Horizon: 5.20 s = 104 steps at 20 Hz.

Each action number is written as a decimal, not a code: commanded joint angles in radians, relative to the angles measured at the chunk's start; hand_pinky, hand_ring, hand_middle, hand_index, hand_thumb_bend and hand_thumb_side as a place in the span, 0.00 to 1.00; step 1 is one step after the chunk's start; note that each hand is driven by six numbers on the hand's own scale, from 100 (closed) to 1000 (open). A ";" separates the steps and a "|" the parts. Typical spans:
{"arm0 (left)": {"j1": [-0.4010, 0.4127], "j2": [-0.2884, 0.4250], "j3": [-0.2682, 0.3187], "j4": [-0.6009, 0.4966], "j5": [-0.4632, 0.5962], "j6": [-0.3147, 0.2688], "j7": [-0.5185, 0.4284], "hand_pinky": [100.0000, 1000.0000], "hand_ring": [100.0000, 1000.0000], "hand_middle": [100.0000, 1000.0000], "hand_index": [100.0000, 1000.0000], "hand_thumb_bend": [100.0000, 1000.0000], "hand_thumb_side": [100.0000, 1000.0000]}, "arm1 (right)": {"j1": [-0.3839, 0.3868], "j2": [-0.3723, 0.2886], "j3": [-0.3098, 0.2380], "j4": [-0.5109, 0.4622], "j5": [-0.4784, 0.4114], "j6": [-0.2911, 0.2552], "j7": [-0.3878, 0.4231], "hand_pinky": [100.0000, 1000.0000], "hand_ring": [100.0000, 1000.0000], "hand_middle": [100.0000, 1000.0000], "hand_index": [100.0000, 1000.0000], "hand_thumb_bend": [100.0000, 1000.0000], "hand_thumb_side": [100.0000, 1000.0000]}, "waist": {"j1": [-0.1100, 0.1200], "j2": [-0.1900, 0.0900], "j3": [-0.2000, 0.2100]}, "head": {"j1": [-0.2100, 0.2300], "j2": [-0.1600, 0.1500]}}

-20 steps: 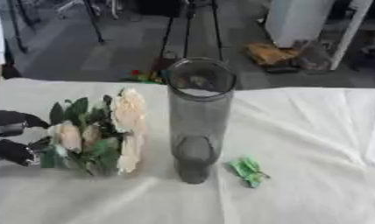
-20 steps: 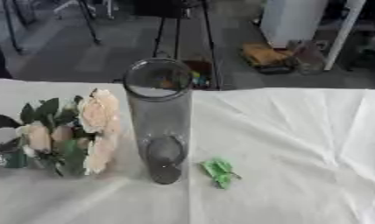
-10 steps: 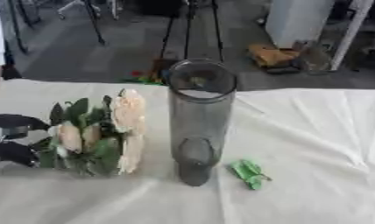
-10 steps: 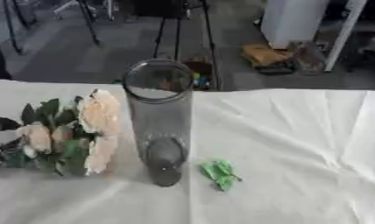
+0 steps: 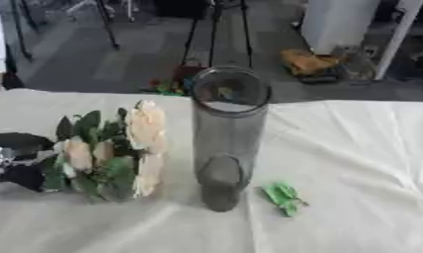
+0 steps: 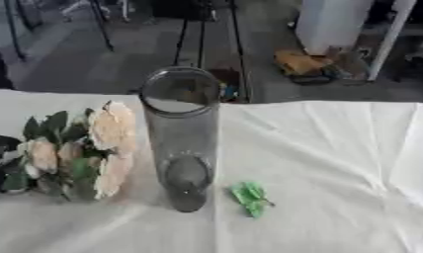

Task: Arrange flowers into the vase.

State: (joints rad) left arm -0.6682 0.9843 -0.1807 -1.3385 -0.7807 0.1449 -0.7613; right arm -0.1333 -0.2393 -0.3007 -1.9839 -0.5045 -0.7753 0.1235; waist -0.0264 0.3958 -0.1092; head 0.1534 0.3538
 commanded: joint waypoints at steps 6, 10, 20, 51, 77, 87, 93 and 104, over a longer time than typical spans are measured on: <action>-0.017 0.015 0.008 0.013 0.003 -0.014 0.035 0.75 0.80 0.81 0.95 0.33 0.65 | -0.002 -0.003 -0.002 -0.016 -0.003 -0.002 0.006 0.72 0.66 0.44 0.85 0.00 0.80 | -0.001 -0.014 0.000 | 0.005 -0.013; -0.017 0.014 0.003 0.020 0.006 -0.017 0.056 0.69 0.73 0.74 0.87 0.33 0.63 | -0.002 -0.003 -0.002 -0.016 -0.003 -0.001 0.006 0.72 0.66 0.44 0.85 0.00 0.80 | 0.000 -0.015 -0.001 | 0.006 -0.015; -0.013 0.004 -0.012 0.038 -0.016 -0.027 0.087 0.60 0.62 0.60 0.72 0.31 0.57 | 0.000 0.003 -0.004 -0.016 0.001 0.006 0.009 0.73 0.67 0.43 0.85 0.00 0.81 | 0.002 -0.012 -0.004 | 0.005 -0.014; -0.002 -0.032 -0.058 0.098 0.019 -0.043 0.176 0.14 0.18 0.19 0.34 0.09 0.23 | -0.001 0.012 -0.006 -0.016 0.002 0.018 0.015 0.74 0.67 0.43 0.86 0.00 0.81 | -0.001 -0.006 -0.004 | -0.002 -0.014; -0.008 0.015 -0.006 -0.005 0.157 0.017 0.250 0.00 0.00 0.00 0.00 0.00 0.31 | 0.008 0.008 -0.006 -0.016 -0.004 0.056 0.015 0.75 0.68 0.43 0.87 0.00 0.82 | 0.008 -0.028 0.002 | -0.010 -0.001; 0.012 0.049 0.041 -0.091 0.282 0.073 0.278 0.00 0.00 0.00 0.00 0.00 0.29 | 0.012 0.005 -0.011 -0.016 -0.009 0.064 0.012 0.76 0.68 0.42 0.87 0.00 0.82 | 0.010 -0.037 0.009 | -0.015 0.005; 0.028 0.067 0.083 -0.140 0.346 0.122 0.306 0.00 0.00 0.00 0.00 0.00 0.30 | 0.013 0.005 -0.012 -0.016 -0.010 0.067 0.011 0.76 0.68 0.42 0.87 0.00 0.82 | 0.009 -0.041 0.013 | -0.020 0.005; -0.038 0.041 0.164 -0.278 0.567 0.226 0.578 0.00 0.00 0.00 0.00 0.00 0.37 | 0.020 0.001 -0.014 -0.016 -0.016 0.061 0.004 0.75 0.67 0.43 0.86 0.00 0.82 | 0.006 -0.053 0.019 | -0.028 0.031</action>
State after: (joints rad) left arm -0.6876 1.0014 -0.0430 -1.5853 -0.2460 0.3613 -0.2226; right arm -0.1137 -0.2154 -0.3081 -1.9839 -0.5123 -0.7132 0.1312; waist -0.0233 0.3672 -0.0914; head 0.1291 0.3775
